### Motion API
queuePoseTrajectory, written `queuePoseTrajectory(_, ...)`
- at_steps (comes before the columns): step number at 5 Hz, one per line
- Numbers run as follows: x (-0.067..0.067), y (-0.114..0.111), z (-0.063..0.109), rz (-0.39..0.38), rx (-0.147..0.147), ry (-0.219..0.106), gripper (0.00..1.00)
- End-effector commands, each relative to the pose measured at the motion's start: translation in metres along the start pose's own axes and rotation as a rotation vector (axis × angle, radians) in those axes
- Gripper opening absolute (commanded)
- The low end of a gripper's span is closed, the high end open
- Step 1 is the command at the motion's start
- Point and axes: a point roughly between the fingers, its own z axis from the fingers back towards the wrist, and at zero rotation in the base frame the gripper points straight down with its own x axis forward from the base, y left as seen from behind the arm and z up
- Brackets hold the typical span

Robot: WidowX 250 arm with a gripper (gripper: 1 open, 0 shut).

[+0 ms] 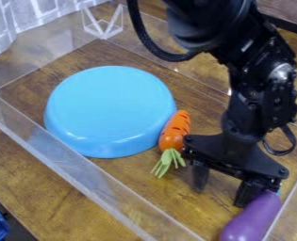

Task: Remove the purple eggplant from the blue tray and put it on the table

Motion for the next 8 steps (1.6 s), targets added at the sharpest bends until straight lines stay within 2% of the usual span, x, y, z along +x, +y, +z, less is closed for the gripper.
queuePoseTrajectory(1, -0.014, -0.01, 0.011, -0.009, -0.035, -0.01, 0.0)
queuePoseTrajectory(2, -0.022, -0.003, 0.013, -0.016, -0.031, 0.005, 1.0)
queuePoseTrajectory(4, -0.031, 0.0, 0.016, 0.087, -0.015, 0.021, 1.0)
queuePoseTrajectory(6, -0.026, 0.001, 0.018, 0.092, -0.021, 0.033, 1.0)
queuePoseTrajectory(7, -0.026, -0.004, 0.026, 0.149, -0.021, 0.034, 0.0)
queuePoseTrajectory(8, -0.024, -0.009, 0.034, 0.205, -0.022, 0.033, 0.0)
